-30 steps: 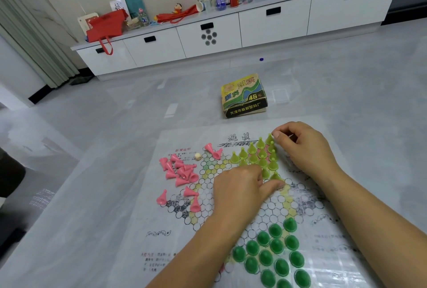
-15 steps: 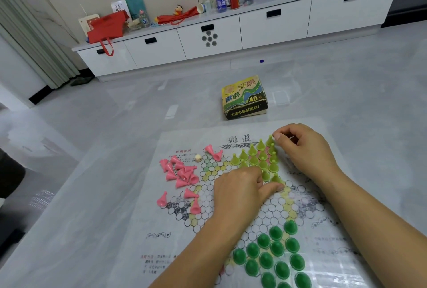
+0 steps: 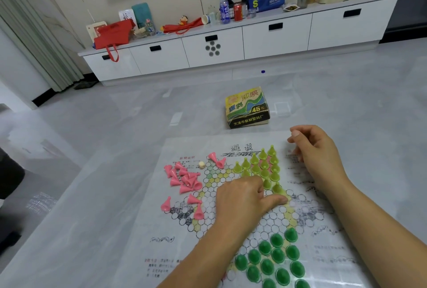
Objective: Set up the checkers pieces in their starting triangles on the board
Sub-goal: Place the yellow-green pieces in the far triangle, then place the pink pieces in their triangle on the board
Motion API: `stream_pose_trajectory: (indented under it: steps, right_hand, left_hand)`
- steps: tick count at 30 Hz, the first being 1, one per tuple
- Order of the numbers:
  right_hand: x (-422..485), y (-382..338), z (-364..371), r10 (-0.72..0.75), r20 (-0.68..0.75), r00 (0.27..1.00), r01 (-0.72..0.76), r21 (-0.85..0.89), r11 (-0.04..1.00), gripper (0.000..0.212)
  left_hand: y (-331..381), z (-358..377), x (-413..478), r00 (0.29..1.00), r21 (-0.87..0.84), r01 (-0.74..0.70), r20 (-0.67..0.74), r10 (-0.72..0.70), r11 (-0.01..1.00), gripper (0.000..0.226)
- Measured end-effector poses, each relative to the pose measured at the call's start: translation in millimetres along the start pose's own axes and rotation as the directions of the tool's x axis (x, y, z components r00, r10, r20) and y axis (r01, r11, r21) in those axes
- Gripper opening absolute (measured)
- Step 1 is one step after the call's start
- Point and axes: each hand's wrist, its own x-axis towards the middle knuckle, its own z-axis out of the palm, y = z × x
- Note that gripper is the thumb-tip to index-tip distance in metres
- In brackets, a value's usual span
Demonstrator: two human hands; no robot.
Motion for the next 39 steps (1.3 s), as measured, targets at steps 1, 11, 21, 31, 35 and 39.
stream_pose_trajectory:
  steps: [1,11,21,31,35,39]
  right_hand:
    - [0,0,-1,0.002,-0.008,1.0,-0.002,0.016,1.0,0.013]
    - [6,-10,-22,0.252,0.014,0.968,-0.195,0.678,0.709,0.023]
    - [15,-5,-32,0.314,0.178,0.933,-0.296,0.874,0.385,0.034]
    - [15,-1,-37,0.362,0.193,0.912,-0.306,0.907,0.289,0.037]
    - [14,0,-31,0.301,0.194,0.934,-0.318,0.835,0.449,0.047]
    - [14,5,-30,0.243,0.159,0.957,-0.268,0.806,0.528,0.045]
  left_hand:
    - [1,0,0,1.0,-0.009,0.003,0.014,-0.003,1.0,0.056]
    - [2,-18,2,0.979,-0.389,0.202,0.091,-0.181,0.899,0.078]
    - [-11,-70,-24,0.937,-0.329,0.177,0.346,-0.057,0.928,0.026]
    - [-71,-86,-85,0.96,0.125,0.245,0.111,-0.259,0.961,0.082]
    - [-81,-79,-69,0.914,0.278,0.295,0.198,-0.355,0.914,0.094]
    - [-88,-77,-44,0.921,0.315,0.197,0.266,-0.286,0.928,0.079]
